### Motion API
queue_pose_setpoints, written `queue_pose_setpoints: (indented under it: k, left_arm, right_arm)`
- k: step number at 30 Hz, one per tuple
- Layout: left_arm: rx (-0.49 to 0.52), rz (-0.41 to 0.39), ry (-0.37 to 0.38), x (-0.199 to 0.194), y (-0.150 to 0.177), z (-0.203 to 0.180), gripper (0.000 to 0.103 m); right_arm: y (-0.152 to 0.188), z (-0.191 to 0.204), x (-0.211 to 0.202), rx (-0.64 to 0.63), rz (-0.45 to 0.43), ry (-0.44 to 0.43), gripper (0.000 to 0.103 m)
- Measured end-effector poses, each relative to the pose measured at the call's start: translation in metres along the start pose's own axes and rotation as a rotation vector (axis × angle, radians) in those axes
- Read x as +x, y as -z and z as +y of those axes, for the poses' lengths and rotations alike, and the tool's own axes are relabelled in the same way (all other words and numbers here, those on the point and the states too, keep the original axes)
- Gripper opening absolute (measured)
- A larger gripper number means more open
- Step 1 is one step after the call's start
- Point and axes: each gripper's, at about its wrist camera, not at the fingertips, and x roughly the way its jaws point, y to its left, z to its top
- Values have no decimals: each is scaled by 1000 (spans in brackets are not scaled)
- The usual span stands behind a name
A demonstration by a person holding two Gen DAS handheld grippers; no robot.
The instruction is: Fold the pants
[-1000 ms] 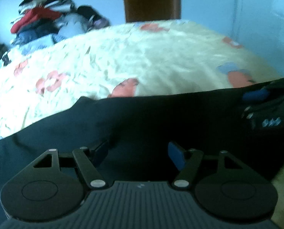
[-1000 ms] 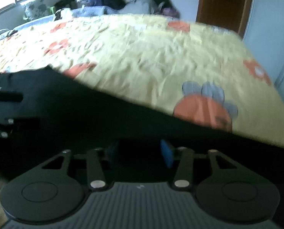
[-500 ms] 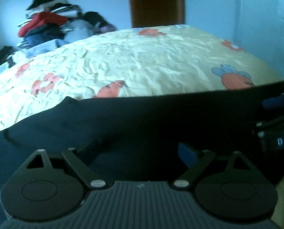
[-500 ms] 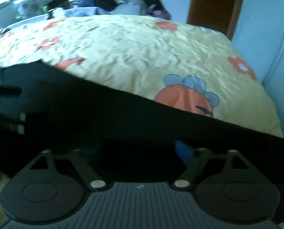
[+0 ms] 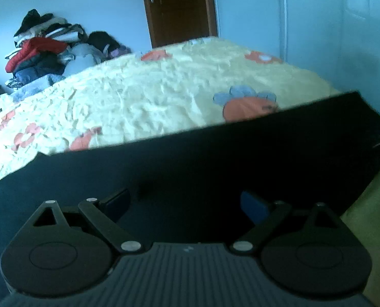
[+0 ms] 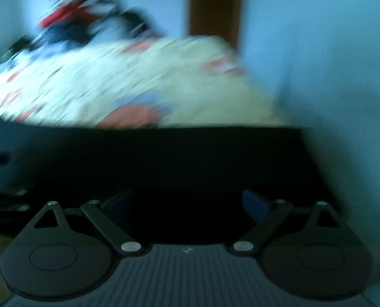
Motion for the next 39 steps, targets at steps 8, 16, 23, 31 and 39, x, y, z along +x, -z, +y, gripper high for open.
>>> queue_pose_setpoints:
  k: [8,16,23,31,39]
  left_arm:
    - [-121,17,37,7,-6,-8,96]
    - [-170,24,86,2,-11,-11,96]
    - [-152,54,118,6,-11,-15,96]
    - [-121,47,35,20,-4,-13,103]
    - [-82,-36,-62,3,-9,1,102]
  right_arm:
    - [32,-106,-11,571,47,-239,93]
    - [34,-125,9,715,12,-288,93]
    - [31,-128,20,776,-44,-258,80]
    - [38,-141,38,864,-75,-256,34]
    - [14,-104,-4,517,-130,158,35]
